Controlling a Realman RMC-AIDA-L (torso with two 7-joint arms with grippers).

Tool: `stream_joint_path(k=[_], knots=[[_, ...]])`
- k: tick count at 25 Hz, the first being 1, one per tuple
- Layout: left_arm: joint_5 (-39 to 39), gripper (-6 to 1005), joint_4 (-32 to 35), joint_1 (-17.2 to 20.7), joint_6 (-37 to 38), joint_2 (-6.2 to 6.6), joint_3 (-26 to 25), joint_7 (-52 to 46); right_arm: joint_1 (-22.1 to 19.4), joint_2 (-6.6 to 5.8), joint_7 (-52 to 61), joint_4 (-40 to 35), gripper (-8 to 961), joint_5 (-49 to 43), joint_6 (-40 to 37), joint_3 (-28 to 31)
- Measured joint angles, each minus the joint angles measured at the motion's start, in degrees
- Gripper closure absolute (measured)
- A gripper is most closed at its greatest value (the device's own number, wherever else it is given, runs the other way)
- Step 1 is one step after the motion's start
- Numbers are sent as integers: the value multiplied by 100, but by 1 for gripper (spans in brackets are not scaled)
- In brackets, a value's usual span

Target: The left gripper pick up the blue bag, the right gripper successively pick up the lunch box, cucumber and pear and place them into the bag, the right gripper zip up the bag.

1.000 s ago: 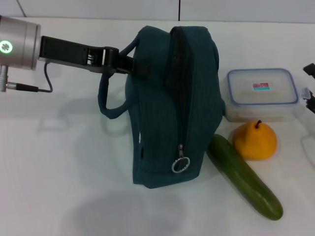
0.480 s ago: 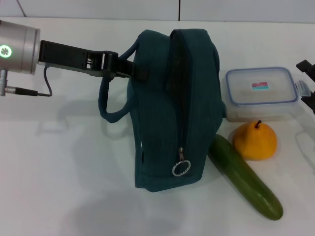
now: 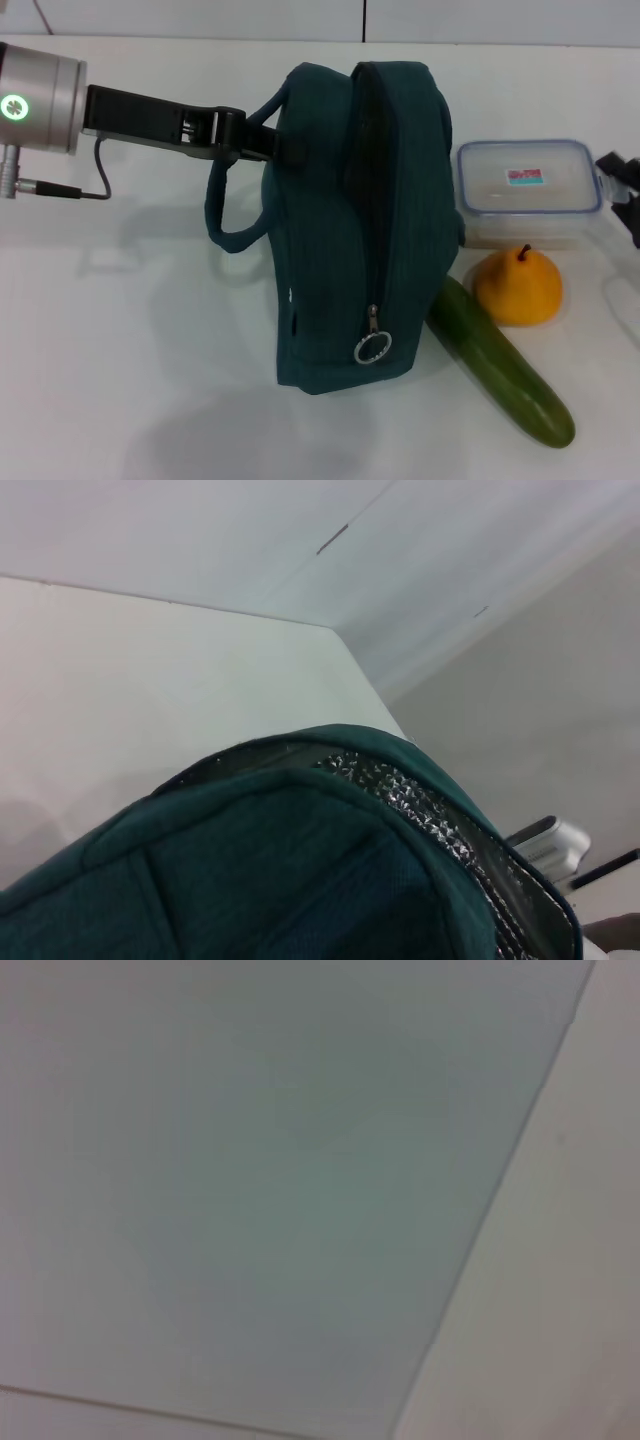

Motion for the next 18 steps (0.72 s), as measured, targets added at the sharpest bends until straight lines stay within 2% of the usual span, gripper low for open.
stream_joint_path(k=[1,4,9,18], knots=[[0,947,2,0,12,-3,-9,-3,11,-1,2,-1,415,0,37,-59],[0,947,3,0,27,-8,-16,-9,24,-1,3,-4,654,2,67,-138],[-9,947,3,25,33,-9,-16,-19,22,5,3,-5,851,0,-54,-114],[-79,946,2,71,34,-10,-16,-23,12,3,369,5,855,123,-248,-61]])
